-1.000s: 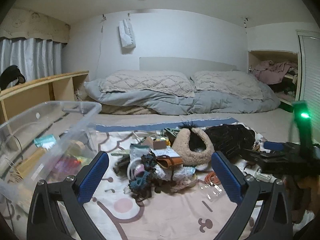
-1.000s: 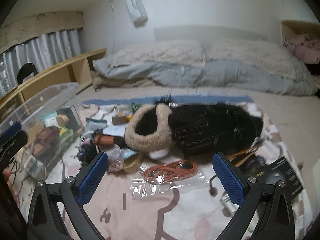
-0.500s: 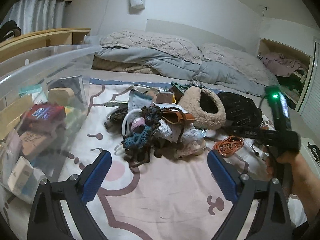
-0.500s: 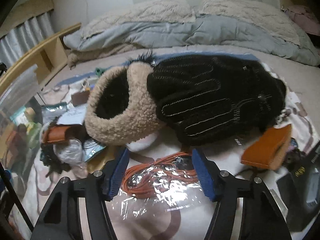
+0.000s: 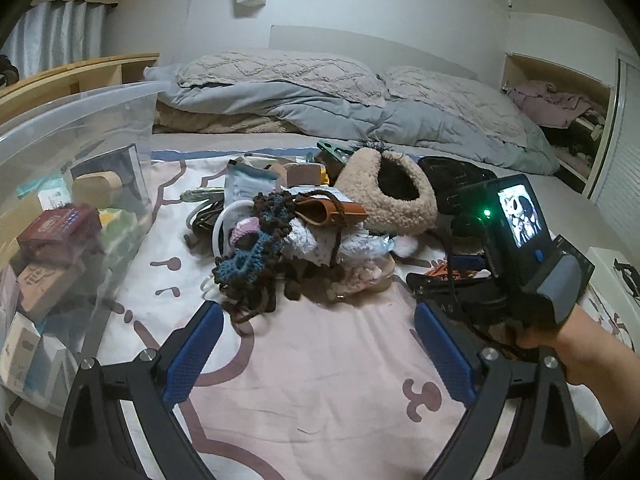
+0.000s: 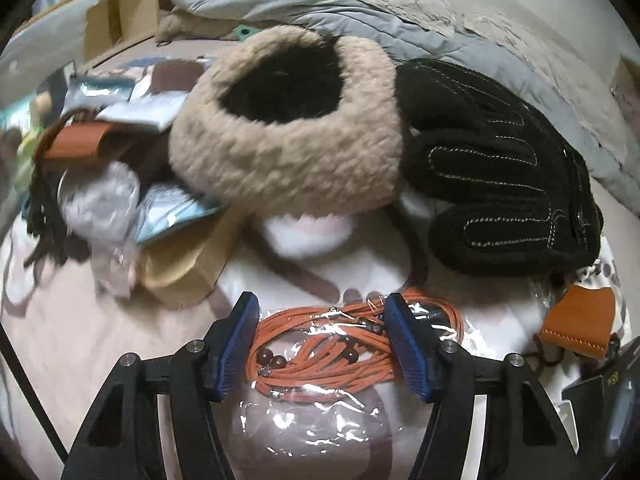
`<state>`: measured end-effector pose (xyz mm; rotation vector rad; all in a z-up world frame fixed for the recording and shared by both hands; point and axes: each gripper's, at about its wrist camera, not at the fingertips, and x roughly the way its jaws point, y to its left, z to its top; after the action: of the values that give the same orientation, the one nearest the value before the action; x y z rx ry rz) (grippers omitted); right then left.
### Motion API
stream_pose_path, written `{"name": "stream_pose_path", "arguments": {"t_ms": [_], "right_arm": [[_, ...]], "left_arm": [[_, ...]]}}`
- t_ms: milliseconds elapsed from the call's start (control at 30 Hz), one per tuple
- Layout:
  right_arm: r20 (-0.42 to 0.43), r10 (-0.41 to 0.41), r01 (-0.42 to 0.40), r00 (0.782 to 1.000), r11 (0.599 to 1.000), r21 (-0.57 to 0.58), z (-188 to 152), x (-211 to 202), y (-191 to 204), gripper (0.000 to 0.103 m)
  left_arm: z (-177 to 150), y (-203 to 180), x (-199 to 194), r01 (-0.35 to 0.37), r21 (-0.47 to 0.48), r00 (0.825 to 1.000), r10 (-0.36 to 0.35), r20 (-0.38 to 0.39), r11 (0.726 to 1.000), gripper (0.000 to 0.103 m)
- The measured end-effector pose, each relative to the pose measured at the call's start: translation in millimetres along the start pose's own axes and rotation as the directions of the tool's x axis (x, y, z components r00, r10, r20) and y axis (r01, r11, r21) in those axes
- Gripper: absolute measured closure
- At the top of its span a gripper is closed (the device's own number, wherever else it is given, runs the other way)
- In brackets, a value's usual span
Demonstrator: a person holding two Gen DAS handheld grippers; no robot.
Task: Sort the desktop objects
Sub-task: 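Lower the right tool toward the orange cord in the clear bag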
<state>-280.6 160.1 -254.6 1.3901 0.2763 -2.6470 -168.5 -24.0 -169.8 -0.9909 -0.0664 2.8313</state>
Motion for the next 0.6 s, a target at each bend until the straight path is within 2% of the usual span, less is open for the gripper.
{"name": "stream_pose_path", "arguments": {"t_ms": [400, 600], "right_arm": [[-0.045, 0.045, -0.045, 0.998, 0.999, -0.008, -55, -38, 3, 0.037], [-0.08, 0.155, -0.156, 0.985, 0.988, -0.008, -80, -64, 5, 0.037]], "left_arm": [[-3, 12, -1, -0.003, -0.037, 1.0, 0.002, -0.016, 0.999, 0.006], [-7, 10, -2, 0.014, -0.036, 1.0, -0.015, -0.028, 0.999, 0.007]]}}
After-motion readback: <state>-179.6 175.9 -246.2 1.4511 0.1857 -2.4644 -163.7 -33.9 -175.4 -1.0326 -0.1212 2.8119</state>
